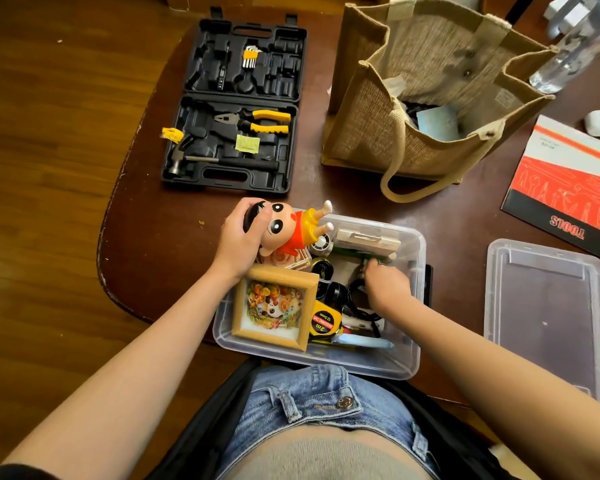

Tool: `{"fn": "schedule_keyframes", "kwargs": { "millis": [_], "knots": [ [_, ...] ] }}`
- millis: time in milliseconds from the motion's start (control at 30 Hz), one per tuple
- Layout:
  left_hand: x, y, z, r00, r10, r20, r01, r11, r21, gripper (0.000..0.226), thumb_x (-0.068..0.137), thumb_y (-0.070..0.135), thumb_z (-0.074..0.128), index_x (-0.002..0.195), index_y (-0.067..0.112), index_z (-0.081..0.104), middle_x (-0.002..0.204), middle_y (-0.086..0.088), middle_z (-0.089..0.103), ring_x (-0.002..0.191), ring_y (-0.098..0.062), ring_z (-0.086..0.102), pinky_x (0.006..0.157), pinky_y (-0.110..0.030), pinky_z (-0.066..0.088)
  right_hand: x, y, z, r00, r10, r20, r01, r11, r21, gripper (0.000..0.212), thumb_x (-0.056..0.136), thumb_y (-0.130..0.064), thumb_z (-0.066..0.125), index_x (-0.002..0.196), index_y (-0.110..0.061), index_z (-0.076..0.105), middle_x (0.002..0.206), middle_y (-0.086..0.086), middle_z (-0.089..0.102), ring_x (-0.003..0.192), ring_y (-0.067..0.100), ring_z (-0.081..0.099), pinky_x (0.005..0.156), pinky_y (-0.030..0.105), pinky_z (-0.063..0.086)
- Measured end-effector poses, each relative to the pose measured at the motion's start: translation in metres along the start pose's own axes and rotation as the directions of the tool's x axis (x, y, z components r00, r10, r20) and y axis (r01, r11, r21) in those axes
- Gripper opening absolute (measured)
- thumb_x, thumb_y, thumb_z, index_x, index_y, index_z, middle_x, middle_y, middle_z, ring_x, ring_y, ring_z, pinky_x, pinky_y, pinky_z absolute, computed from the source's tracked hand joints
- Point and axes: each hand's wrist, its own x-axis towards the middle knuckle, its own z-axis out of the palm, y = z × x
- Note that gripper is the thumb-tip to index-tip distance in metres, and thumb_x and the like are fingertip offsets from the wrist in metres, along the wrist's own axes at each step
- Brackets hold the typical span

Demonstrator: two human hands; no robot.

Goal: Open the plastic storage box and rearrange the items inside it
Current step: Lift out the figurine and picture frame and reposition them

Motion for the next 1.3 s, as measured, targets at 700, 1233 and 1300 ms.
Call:
{"fn": "schedule_keyframes", "kwargs": {
  "millis": [700,1233,1300],
  "knots": [
    [0.0,-0.002,0.001,1.0,0.012,-0.008,-0.012,1.0,-0.024,0.011,0.098,0.021,0.049,0.103,0.018,0.058,0.093,0.01,0.062,0.087,-0.003,0.06,0.067,-0.012,0.049,-0.029,0.011,-0.019,0.921,-0.326,0.215,0.273,0.931,0.243,0.02,0.094,-0.025,0.052,0.077,-0.015,0.052,0.085,0.007,0.057,0.076,0.023,0.051,0.063,0.029,0.037],
    [-0.001,0.0,0.001,1.0,0.003,-0.026,-0.003,1.0,-0.003,0.012,0.098,0.021,0.048,0.104,0.016,0.058,0.094,0.01,0.061,0.087,-0.003,0.059,0.067,-0.01,0.048,-0.037,-0.005,-0.016,0.753,-0.409,0.515,0.365,0.911,0.19,0.024,0.093,-0.017,0.054,0.108,-0.004,0.067,0.092,0.009,0.063,0.081,0.027,0.055,0.071,0.03,0.044],
    [-0.001,0.0,0.002,1.0,0.003,-0.029,-0.003,1.0,-0.009,0.012,0.098,0.02,0.048,0.103,0.016,0.058,0.093,0.009,0.061,0.087,-0.004,0.06,0.067,-0.012,0.048,-0.036,-0.003,-0.017,0.704,-0.449,0.55,0.282,0.888,0.364,0.029,0.096,-0.023,0.051,0.116,-0.007,0.065,0.11,0.007,0.067,0.097,0.024,0.062,0.085,0.033,0.048]
  ]
}}
